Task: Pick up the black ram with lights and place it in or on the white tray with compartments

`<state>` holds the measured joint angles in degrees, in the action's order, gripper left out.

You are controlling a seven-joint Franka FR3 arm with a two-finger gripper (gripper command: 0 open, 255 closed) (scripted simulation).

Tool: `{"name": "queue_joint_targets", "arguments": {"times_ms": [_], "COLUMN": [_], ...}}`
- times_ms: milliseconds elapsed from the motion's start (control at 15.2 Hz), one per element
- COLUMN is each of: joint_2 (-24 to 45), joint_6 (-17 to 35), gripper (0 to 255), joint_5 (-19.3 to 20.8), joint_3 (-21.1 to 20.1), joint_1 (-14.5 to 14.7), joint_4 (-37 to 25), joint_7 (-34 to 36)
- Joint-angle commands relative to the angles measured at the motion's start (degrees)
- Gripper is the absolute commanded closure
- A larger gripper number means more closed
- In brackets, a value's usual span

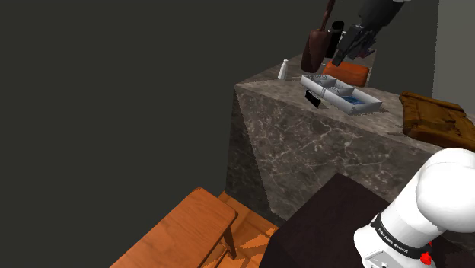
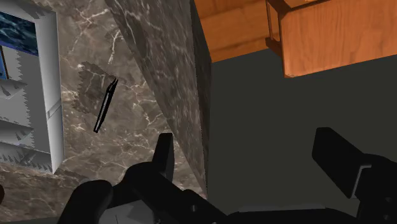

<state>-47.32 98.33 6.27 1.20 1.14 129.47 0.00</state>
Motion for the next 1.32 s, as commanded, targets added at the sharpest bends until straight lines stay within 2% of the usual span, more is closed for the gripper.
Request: {"name": "queue_joint_targets", "arguments": {"times_ms": [0, 660, 1254], "joint_2": [0.0, 18.4, 35.2], "joint_6": [0.0, 5.1, 7.6], "gripper": [0, 0, 0], "joint_5": [0.0, 0.1, -2.1], "joint_3": [0.0, 6.4, 12.5], "joint_1": [0.0, -5.0, -8.7], "joint_4": [0.0, -4.4, -10.3], "joint_7": [0.0, 3.4, 5.1]}}
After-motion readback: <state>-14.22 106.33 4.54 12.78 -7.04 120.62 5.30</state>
